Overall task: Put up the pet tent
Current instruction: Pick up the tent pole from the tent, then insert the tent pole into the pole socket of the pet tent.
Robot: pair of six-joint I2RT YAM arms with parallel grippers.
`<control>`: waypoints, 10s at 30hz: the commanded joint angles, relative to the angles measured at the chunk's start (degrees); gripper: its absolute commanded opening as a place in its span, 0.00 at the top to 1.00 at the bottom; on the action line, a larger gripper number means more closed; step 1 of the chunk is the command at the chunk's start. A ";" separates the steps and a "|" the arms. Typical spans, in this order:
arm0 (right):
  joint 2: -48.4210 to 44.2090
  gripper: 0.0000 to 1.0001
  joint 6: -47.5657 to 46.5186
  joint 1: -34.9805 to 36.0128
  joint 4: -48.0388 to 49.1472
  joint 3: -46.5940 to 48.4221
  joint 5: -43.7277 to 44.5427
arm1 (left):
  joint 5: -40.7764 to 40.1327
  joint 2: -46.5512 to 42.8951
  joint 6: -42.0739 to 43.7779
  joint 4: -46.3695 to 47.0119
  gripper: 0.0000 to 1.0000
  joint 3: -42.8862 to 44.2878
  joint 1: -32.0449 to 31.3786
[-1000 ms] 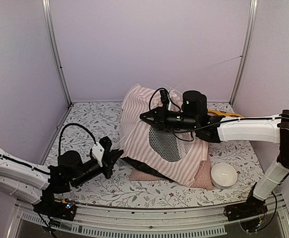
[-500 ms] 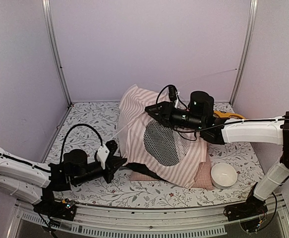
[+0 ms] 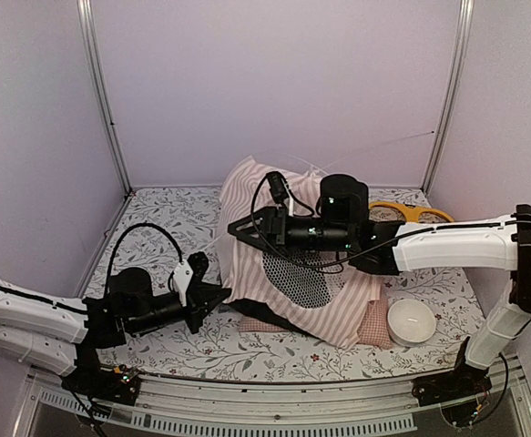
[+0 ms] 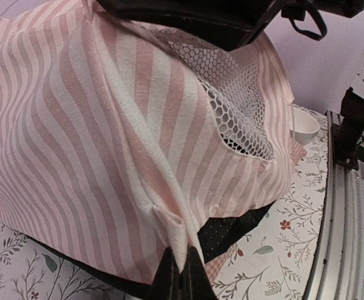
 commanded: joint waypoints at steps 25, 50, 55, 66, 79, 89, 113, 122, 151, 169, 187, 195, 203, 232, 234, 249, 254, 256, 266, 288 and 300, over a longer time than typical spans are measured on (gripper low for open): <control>11.43 0.89 3.90 2.56 -2.30 12.67 -3.49 | 2.96 -2.31 -0.98 0.44 1.00 -1.89 2.16; 0.03 1.00 2.17 -5.08 -3.18 2.57 1.76 | 0.37 -8.60 -3.09 0.12 1.00 -7.09 3.03; -0.16 1.00 -0.35 -5.11 -5.11 2.24 2.92 | 0.11 -10.16 -2.76 0.04 1.00 -6.94 3.07; 0.85 1.00 -3.94 -4.97 -8.31 2.45 5.74 | 0.71 -11.38 -1.81 -1.12 1.00 -5.37 3.07; 1.97 1.00 -6.17 -3.95 -10.99 4.19 8.32 | 1.41 -11.96 -0.76 -2.05 1.00 -4.30 3.11; 4.29 1.00 -10.67 -1.18 -16.09 9.57 10.59 | 2.31 -10.07 1.10 -3.58 1.00 -1.20 3.17; -1.17 1.00 -14.48 -1.38 -16.88 7.58 11.83 | 2.82 -5.95 -1.42 -5.43 1.00 -0.80 4.84; -1.39 1.00 -14.90 -1.29 -14.89 5.18 8.98 | 4.75 -6.72 -2.88 -4.35 1.00 -1.63 6.65; -3.48 1.00 -14.88 -1.33 -9.46 1.53 7.12 | 6.87 -5.28 -4.46 -3.12 1.00 -1.90 7.96; -1.31 1.00 -14.46 -1.37 -10.52 2.08 7.15 | 7.93 -8.20 -3.13 -4.47 1.00 -1.46 8.16; -1.99 1.00 -14.18 -1.30 -10.11 2.70 7.33 | 8.69 -6.69 -2.68 -5.23 1.00 -0.88 8.08; -1.49 1.00 -13.95 -1.30 -10.19 2.96 7.41 | 8.83 -7.24 -2.01 -5.84 1.00 -0.94 8.00; -1.86 1.00 -13.73 -1.35 -10.19 3.11 7.84 | 8.97 -6.66 -1.96 -5.59 1.00 -0.86 7.91; 0.05 1.00 -15.30 -0.80 -12.20 3.57 6.70 | 8.77 -7.04 -1.52 -5.14 1.00 0.39 7.73; 0.15 1.00 -15.31 -0.78 -12.21 3.79 7.16 | 9.31 -7.08 -1.45 -5.29 1.00 0.40 7.73; -1.00 1.00 -14.74 -0.79 -11.86 4.22 8.63 | 9.26 -6.64 -1.51 -6.54 1.00 -0.12 7.64; -0.60 1.00 -14.83 -0.73 -12.08 4.15 7.56 | 9.04 -7.20 -1.87 -6.25 1.00 -0.09 7.64; -0.35 1.00 -15.04 -0.70 -12.32 4.10 7.05 | 8.86 -7.65 -1.70 -5.96 1.00 -0.11 7.64; 1.62 1.00 -16.01 -0.13 -13.83 4.22 5.77 | 9.02 -8.67 -1.70 -6.30 1.00 0.81 7.68; 6.64 1.00 -26.59 2.07 -28.44 13.05 10.29 | 5.06 0.20 -2.06 -8.22 1.00 5.37 7.99; 4.36 1.00 -27.49 2.04 -29.64 10.24 11.64 | 4.86 4.21 -4.61 -7.83 0.97 4.25 7.97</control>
